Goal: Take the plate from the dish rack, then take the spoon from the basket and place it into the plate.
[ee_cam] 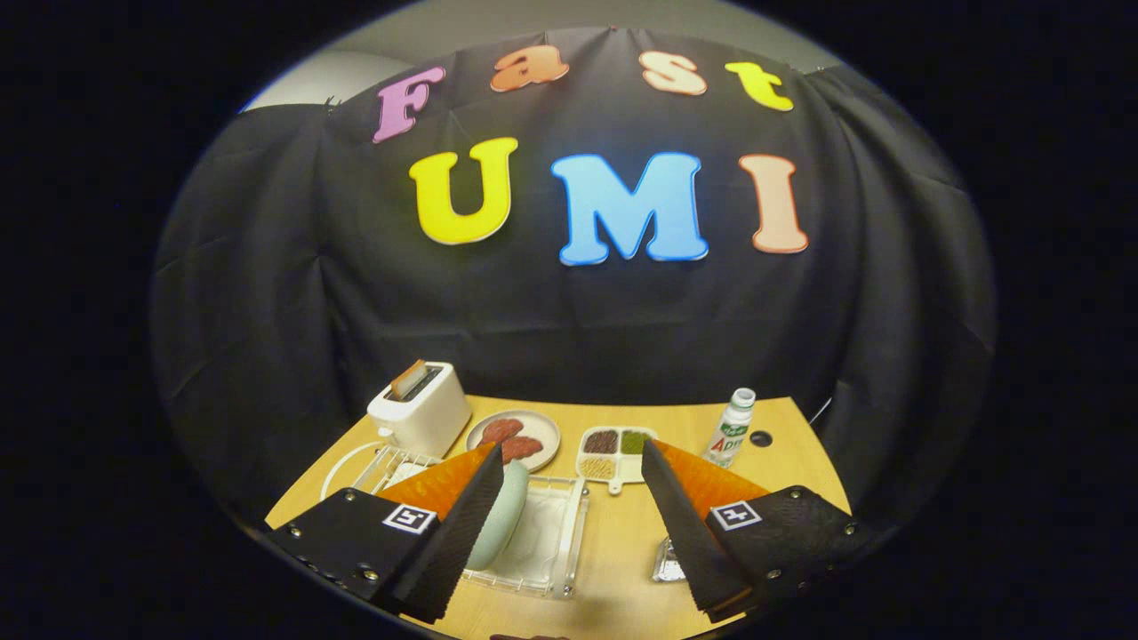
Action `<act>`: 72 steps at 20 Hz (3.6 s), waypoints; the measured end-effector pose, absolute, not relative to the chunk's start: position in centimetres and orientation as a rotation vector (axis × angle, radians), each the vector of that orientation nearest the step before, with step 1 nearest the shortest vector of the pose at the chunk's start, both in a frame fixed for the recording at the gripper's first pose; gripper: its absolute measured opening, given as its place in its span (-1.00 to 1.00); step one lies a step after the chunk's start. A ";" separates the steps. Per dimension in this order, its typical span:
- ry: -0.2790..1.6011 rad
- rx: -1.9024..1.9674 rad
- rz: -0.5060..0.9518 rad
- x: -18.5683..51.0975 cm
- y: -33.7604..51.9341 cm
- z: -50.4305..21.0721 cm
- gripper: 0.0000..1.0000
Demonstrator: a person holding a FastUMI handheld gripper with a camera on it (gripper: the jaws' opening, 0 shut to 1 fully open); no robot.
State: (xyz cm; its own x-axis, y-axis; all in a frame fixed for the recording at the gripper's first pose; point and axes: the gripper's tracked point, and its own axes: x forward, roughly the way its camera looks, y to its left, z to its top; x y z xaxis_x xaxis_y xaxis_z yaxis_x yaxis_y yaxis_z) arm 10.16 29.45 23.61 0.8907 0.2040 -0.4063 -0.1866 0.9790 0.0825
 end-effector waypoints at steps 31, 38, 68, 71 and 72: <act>0.997 0.051 -0.234 14.7 35.1 8.2 -0.40; 0.962 -0.080 -0.282 14.8 35.8 10.3 -0.78; 0.871 0.156 -0.194 3.1 21.8 18.4 -0.78; 0.904 0.194 -0.150 1.3 20.0 17.0 -0.78; 0.914 0.190 -0.140 0.6 19.3 16.3 -0.78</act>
